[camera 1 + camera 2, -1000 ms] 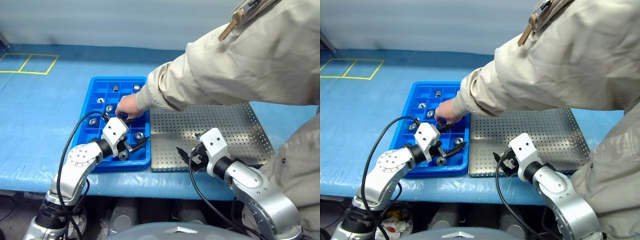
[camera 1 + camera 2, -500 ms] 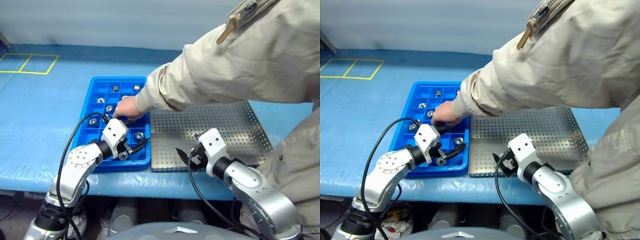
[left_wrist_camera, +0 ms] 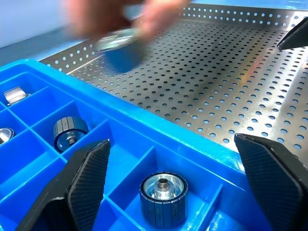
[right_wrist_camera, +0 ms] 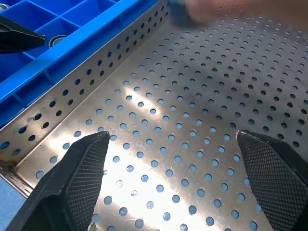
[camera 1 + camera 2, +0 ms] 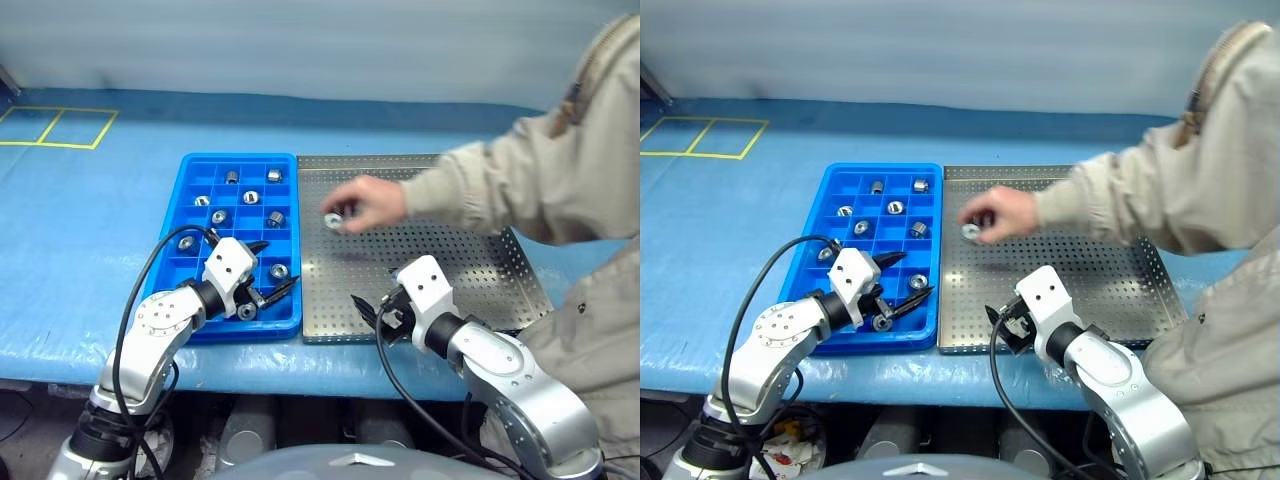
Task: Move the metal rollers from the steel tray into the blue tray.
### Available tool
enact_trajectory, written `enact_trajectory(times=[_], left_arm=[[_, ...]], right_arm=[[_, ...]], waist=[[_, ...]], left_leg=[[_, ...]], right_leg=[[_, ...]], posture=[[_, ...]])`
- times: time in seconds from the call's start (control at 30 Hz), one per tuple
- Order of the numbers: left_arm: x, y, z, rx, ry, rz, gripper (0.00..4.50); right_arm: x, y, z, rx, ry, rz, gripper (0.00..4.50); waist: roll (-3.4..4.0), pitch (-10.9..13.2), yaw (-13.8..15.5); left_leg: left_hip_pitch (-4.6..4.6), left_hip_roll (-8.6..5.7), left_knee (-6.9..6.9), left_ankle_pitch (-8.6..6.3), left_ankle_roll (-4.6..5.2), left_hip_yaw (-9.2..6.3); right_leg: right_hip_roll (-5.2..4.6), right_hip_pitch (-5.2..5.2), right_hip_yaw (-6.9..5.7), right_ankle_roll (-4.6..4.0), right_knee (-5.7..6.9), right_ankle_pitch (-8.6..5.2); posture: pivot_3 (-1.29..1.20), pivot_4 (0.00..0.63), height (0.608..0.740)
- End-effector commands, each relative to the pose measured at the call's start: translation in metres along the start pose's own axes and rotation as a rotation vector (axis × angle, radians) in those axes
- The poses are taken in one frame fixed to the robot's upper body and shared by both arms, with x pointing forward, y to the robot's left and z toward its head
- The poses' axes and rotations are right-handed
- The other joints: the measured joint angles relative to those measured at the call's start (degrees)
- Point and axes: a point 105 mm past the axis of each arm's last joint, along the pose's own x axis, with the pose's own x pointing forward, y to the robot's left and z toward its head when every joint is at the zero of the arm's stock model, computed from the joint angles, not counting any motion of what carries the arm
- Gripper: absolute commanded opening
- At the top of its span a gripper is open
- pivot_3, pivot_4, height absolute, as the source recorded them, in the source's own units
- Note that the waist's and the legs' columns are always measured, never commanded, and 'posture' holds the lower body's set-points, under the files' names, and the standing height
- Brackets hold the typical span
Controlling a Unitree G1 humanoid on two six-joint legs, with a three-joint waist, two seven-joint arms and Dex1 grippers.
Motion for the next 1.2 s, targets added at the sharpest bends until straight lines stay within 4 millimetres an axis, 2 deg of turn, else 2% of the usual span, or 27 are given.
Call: enact_trajectory(times=[0.03,0.57,0.7,0.93,1.2], left_arm=[[-0.001,0.000,0.014,0.026,-0.053,-0.002,4.50],[0.000,-0.001,0.015,0.030,-0.049,-0.022,4.50],[0.000,-0.001,0.015,0.030,-0.051,-0.024,4.50],[0.001,-0.003,0.016,0.027,-0.053,-0.030,4.50],[0.000,-0.004,0.016,0.025,-0.054,-0.030,4.50]], right_arm=[[-0.004,0.000,0.009,-0.019,-0.034,0.000,4.46],[-0.004,0.000,0.008,-0.012,-0.034,-0.004,4.46],[0.000,-0.010,0.015,0.002,-0.070,-0.074,4.46],[0.024,-0.033,0.023,0.086,-0.118,-0.229,4.46],[0.057,-0.040,0.019,0.159,-0.119,-0.287,4.46]], waist=[[0.00,0.0,0.0],[0.00,0.0,0.0],[0.00,0.0,-0.1],[-0.02,0.0,-0.1],[-0.02,0.0,-0.2]], left_leg=[[0.00,0.00,0.00,0.00,0.00,0.00],[0.00,0.00,0.01,0.00,0.00,0.01],[0.01,-0.01,0.00,0.00,0.00,0.02],[0.02,-0.02,0.02,0.01,0.01,0.07],[0.02,-0.04,-0.02,0.01,0.02,0.12]], right_leg=[[0.00,0.00,0.00,0.00,0.00,0.00],[0.00,0.00,0.02,0.01,0.00,0.01],[0.01,0.00,0.03,0.01,0.00,0.01],[0.05,-0.01,0.07,0.04,0.02,0.03],[0.05,-0.01,0.11,0.05,0.01,0.05]], posture=[[0.16,0.150,0.740],[0.16,0.150,0.740],[0.16,0.150,0.740],[0.15,0.150,0.740],[0.16,0.150,0.740]])
